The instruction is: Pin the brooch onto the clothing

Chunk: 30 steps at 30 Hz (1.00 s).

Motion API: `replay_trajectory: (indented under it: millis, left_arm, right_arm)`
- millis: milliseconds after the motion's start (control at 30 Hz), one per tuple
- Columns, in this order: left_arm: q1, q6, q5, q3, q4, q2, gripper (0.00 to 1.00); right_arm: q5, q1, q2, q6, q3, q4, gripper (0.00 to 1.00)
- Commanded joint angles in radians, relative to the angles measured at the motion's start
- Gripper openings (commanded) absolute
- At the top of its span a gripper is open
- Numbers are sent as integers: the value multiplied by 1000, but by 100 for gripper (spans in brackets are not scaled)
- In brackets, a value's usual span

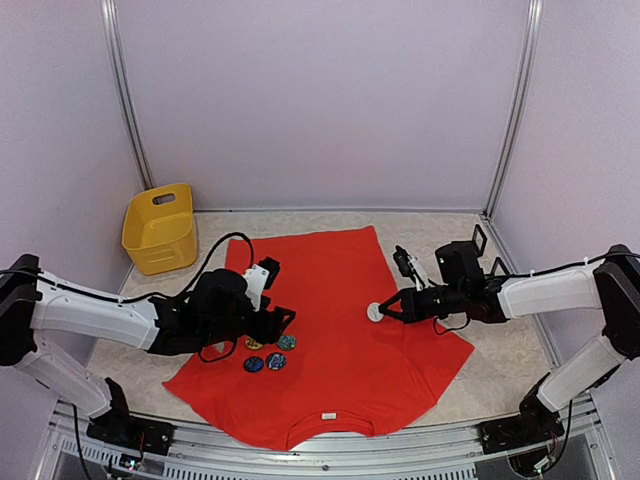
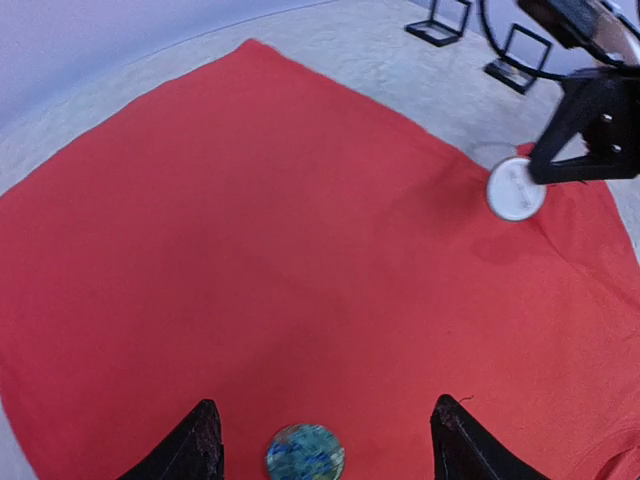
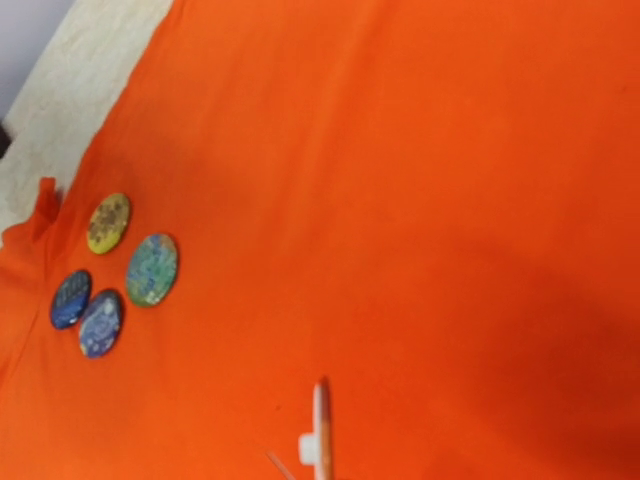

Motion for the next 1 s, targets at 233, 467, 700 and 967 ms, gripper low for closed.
replay_trajectory:
  millis: [233,467,700,967]
  left_arm:
    - [-165,415,248,404,-86,490,73]
    - [-175,445,262,538,-93,612,71]
    - [-175,460,306,566,-124,673,69]
    - [-179,464,351,560,-147,710,40]
  right_arm:
    - [28,-15,-21,-55,-22,-26,0]
    - [41,-18,-29,-60,-48,-22,0]
    - [49,-22,-40,-58,-59,-29,0]
    - [19,-25,-36,-62,-61,-28,0]
